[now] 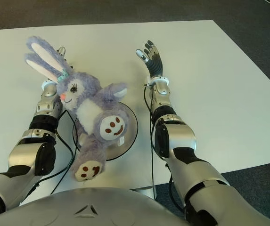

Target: Put the doll into the plate.

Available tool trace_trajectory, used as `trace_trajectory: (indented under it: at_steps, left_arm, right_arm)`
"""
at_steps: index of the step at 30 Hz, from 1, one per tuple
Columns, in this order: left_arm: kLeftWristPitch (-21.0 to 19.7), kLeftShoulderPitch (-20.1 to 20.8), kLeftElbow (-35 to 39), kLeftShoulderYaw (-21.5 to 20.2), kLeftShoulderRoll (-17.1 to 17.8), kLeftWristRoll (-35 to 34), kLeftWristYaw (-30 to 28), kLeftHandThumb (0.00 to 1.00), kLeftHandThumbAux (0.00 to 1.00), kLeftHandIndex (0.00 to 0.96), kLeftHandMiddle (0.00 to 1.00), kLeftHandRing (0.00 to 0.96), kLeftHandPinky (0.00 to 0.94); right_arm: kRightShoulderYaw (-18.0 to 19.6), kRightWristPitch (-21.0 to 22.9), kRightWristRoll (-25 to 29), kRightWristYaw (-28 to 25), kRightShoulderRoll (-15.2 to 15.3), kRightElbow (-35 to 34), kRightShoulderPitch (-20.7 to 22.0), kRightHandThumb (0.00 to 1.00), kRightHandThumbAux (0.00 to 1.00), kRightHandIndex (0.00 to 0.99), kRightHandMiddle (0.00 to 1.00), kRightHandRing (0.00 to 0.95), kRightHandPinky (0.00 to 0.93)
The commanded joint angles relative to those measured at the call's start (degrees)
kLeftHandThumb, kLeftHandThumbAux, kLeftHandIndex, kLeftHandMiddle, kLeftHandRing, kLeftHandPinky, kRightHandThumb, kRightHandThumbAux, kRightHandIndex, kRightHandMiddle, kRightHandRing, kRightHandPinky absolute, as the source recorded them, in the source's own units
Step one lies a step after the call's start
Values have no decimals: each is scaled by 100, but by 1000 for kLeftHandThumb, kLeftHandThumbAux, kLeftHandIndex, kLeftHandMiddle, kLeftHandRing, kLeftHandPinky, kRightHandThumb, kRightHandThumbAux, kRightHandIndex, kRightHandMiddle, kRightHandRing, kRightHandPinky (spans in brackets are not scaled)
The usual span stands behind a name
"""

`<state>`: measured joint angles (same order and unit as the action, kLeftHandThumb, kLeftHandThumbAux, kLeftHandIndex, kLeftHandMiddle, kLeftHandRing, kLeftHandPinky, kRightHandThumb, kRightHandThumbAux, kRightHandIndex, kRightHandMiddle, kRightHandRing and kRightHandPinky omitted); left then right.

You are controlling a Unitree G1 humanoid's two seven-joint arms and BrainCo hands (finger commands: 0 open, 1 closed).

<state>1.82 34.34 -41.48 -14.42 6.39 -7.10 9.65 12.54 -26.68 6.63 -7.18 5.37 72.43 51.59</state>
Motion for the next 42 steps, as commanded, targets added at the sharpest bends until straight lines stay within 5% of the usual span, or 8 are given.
trace_trajectory:
  at_steps: [1,22,42]
  left_arm:
    - [-143,-257,-106,49,-4,35,-65,0,370,0,83,45,0]
    - [-212,-280,-43,42,-14,28,-41,0,371,0,91,53,0]
    - [-217,-286,-21,60,-24,45,-32,0,376,0,80,41,0]
  right_arm:
    - [-46,290,-152,126,61,165,-78,0,641,0,0,0,0]
    - [-139,846,-471,418,71,318,-266,0,622,0,0,0,0]
    - [-333,1227,-723,699,-59,390,-485,64,724,0,0,0,0]
